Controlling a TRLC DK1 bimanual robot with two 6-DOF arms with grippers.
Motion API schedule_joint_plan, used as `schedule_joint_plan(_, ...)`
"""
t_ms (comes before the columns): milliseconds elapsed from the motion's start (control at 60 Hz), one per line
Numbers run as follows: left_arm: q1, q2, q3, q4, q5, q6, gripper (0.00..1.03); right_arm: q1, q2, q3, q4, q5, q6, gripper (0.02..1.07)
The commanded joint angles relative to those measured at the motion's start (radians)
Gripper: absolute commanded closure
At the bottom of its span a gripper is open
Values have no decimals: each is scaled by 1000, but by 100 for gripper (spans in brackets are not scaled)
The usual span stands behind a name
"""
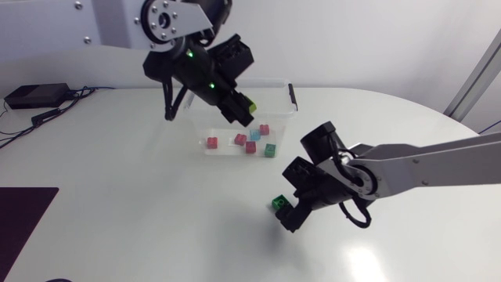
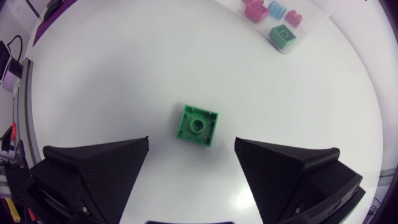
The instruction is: Place the duplo bricks in the container
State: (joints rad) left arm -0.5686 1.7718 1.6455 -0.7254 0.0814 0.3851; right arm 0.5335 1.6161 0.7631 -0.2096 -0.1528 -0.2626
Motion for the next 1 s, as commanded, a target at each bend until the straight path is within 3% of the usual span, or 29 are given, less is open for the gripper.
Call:
schedule_joint_plan(0, 50, 12, 4, 52, 11, -38, 81, 22, 71, 53, 6, 22, 40, 8)
schedule_joint_plan(83, 84, 35, 7, 141, 11, -69, 81, 25, 123, 87, 6, 42, 51, 16)
schedule_joint_plan(150, 110, 74, 27, 182, 11, -86, 80, 25, 146, 104, 1, 53, 59, 30)
schedule_joint_plan(233, 142, 135, 71, 211, 11, -115, 80, 29, 148, 105, -4, 58, 68, 60)
schedule_joint_plan(267, 156, 164, 96, 221, 11, -138, 79, 33, 143, 104, -13, 62, 74, 79)
schedule_joint_plan(283, 167, 187, 112, 233, 11, -157, 78, 34, 131, 97, -14, 67, 79, 83)
schedule_joint_plan(333, 174, 218, 129, 251, 8, -164, 68, 37, 103, 87, -24, 73, 82, 84)
schedule_joint_plan(433, 196, 281, 168, 287, -23, -206, 23, 36, 7, 79, -73, 76, 88, 85)
schedule_joint_plan(500, 205, 304, 181, 297, -32, -227, 5, 26, -64, 94, -117, 76, 88, 85)
schedule_joint_plan(733, 236, 164, 86, 365, -52, -313, 4, -41, -203, 318, -318, 76, 83, 85)
schedule_joint_plan(983, 246, -163, -174, 408, -103, -325, 4, -93, -85, 630, -344, 76, 105, 85)
